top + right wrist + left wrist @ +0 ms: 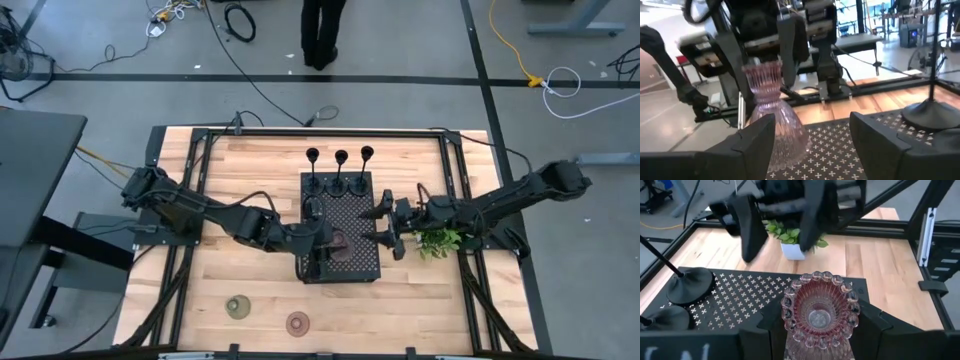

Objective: Pick & Place candle stick holders
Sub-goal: Put the top pink glass candle holder on the shelf

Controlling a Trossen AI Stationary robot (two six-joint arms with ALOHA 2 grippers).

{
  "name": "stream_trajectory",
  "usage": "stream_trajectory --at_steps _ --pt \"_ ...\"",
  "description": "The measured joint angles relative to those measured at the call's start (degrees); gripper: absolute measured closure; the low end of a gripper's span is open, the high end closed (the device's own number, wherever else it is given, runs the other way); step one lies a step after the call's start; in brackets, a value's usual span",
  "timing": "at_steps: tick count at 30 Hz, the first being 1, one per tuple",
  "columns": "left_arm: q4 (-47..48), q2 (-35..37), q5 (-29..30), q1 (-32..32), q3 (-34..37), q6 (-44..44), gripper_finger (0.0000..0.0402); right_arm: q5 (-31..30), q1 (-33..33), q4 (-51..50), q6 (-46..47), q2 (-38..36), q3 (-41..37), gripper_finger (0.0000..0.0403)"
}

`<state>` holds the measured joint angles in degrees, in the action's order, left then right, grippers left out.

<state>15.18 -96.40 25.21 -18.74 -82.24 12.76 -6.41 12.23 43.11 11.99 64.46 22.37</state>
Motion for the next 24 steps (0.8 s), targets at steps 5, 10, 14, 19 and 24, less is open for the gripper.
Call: stream_trajectory --at_steps 5,10,14,19,24 --pt "-1.1 0.0 0.0 0.0 0.0 -1.3 0.0238 -0.7 2.1 0.8 -1.2 8.2 4.7 0.0146" --pt "-0.4 0.0 0.0 0.0 0.0 -1.5 0.0240 0.9 2.6 -1.8 -5.1 15.1 12.3 0.0146" --pt "-0.4 0.1 -0.4 0.0 0.0 -1.4 0.0248 2.7 2.6 -4.6 -5.7 19.5 17.6 0.0146" --pt "0.6 0.0 -1.7 0.0 0.0 -1.4 0.0260 2.4 2.9 -6.6 -7.1 22.7 20.6 0.0152" --pt "1.2 0.0 -1.3 -0.2 0.0 -0.7 0.0260 2.4 3.1 -7.6 -8.2 22.6 20.9 0.0197"
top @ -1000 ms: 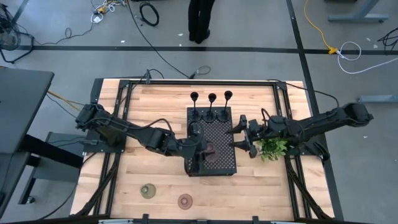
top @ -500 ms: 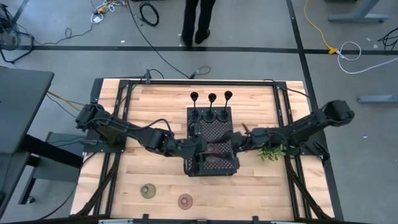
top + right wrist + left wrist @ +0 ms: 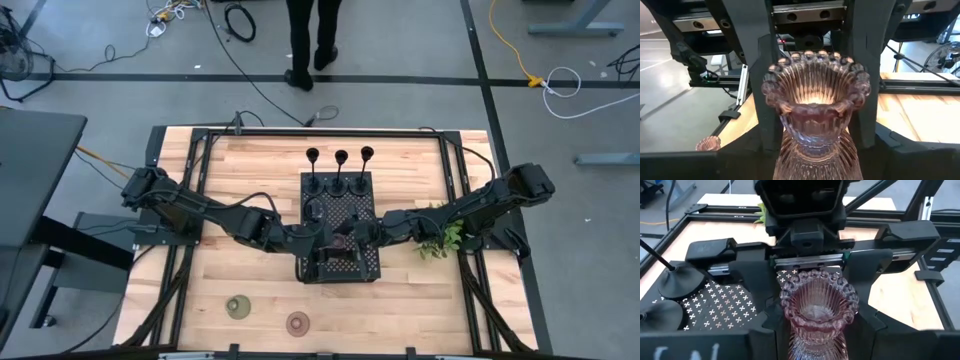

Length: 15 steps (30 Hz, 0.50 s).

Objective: Pick & Place candle stick holders
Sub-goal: Put the top pink glass candle holder on the shelf

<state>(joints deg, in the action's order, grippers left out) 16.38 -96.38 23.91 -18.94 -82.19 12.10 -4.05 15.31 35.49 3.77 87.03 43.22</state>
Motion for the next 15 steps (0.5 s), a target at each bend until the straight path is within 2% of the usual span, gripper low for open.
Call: stream_trajectory --at_steps 6,15 --pt "-0.1 -0.1 0.1 0.0 0.0 0.3 0.0260 -0.6 0.8 -0.4 -0.6 -0.1 0.0 0.0200" --pt "0.0 -0.1 0.0 -0.1 0.0 -0.4 0.0231 -1.3 1.9 -1.2 0.0 -0.1 0.0 0.0220"
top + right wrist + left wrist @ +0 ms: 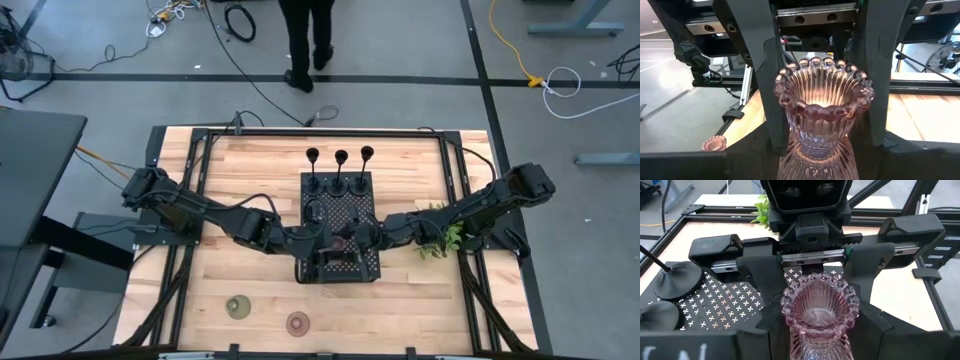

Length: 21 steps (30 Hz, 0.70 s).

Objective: Pick & Place candle stick holders
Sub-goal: Put the top pink glass candle holder on the shelf

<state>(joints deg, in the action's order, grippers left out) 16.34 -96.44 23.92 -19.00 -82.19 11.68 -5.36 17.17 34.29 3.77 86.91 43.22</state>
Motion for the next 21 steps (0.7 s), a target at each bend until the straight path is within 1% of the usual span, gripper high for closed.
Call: stream_trajectory --at_steps 10,21 --pt "-0.1 0.1 -0.9 -0.4 0.0 -0.3 0.0226 -0.4 0.6 -0.5 0.7 0.0 0.0 0.0221" --pt "-0.5 3.2 -1.2 -1.8 0.0 -1.6 0.0224 -0.9 2.0 -0.5 1.3 -2.2 0.1 0.0234"
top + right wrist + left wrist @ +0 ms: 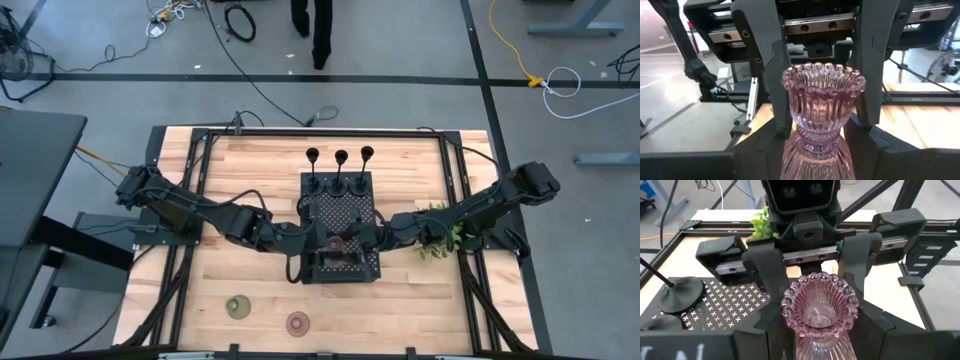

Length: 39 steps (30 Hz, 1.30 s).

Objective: Pick & Place candle stick holders
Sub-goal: Put the top pink glass candle holder on the shelf

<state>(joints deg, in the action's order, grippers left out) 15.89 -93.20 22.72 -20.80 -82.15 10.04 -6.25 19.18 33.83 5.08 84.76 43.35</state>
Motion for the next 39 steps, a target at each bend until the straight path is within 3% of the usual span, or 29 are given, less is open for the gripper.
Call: stream_trajectory --at_steps 9,13,18,25,39 --pt "0.1 0.1 -3.0 0.1 0.0 -4.1 0.0215 -3.0 1.6 -3.6 -0.5 -2.0 -0.1 0.0265" --pt "-0.1 1.2 -3.2 -0.3 -0.2 -6.1 0.0173 -2.2 1.9 -7.5 1.0 -2.0 -0.9 0.0302" --pt "-0.9 2.8 -3.5 -1.0 -0.2 -6.0 0.0127 -3.6 2.5 -8.8 1.3 -1.8 -0.7 0.0306" --pt "1.0 6.4 2.2 -2.5 -0.3 -5.5 0.0120 -8.0 5.7 -9.6 2.2 -2.6 -0.7 0.0306" --pt "3.9 6.8 3.2 -3.6 -0.1 -2.3 0.0126 -29.6 14.9 -15.6 3.9 -6.2 -0.5 0.0306"
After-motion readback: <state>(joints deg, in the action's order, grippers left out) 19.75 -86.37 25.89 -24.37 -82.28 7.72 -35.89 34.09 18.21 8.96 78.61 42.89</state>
